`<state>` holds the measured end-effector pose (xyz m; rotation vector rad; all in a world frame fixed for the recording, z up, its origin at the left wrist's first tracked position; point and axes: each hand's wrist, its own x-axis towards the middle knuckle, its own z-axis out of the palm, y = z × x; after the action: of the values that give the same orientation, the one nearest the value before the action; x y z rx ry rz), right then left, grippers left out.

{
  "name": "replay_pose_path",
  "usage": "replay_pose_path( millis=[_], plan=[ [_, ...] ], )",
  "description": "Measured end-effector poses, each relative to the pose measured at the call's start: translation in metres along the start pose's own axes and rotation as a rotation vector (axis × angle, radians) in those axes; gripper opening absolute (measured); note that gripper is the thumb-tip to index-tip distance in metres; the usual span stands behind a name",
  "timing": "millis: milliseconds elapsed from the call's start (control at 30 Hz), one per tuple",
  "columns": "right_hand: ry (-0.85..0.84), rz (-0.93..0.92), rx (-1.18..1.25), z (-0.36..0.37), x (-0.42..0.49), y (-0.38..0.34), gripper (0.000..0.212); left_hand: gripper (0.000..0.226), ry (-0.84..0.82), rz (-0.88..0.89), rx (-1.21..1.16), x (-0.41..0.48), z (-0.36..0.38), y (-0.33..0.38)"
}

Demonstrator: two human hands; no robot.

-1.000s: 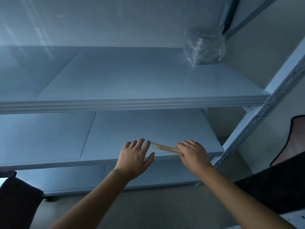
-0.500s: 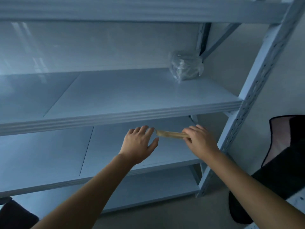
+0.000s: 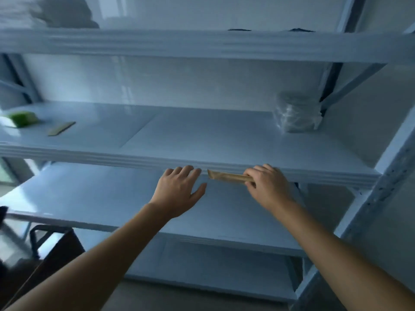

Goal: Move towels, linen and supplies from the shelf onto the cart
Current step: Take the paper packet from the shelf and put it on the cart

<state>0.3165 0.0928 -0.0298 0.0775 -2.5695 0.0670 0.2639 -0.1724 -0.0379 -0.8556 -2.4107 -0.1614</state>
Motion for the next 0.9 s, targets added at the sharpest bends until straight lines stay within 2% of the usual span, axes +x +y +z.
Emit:
replay_pose_path(
  millis=[200, 433, 600, 900],
  plan=[
    [-0.018, -0.272, 0.240, 0.037, 0.049, -0.125, 0.007, 0.053, -0.076, -0.309, 0.228, -0.088, -0.064, -0.076],
    [-0.053, -0.467, 0.365, 0.053, 0.068, -0.247, 0.006, 0.055, -0.086, -0.509, 0.404, -0.168, -0.126, -0.128],
    [-0.067, -0.528, 0.369, 0.062, 0.090, -0.304, 0.003, 0.055, -0.103, -0.566, 0.442, -0.205, -0.140, -0.183],
    [-0.048, -0.500, 0.355, 0.093, 0.140, -0.376, 0.003, 0.057, -0.136, -0.537, 0.427, -0.214, -0.134, -0.284]
  ],
)
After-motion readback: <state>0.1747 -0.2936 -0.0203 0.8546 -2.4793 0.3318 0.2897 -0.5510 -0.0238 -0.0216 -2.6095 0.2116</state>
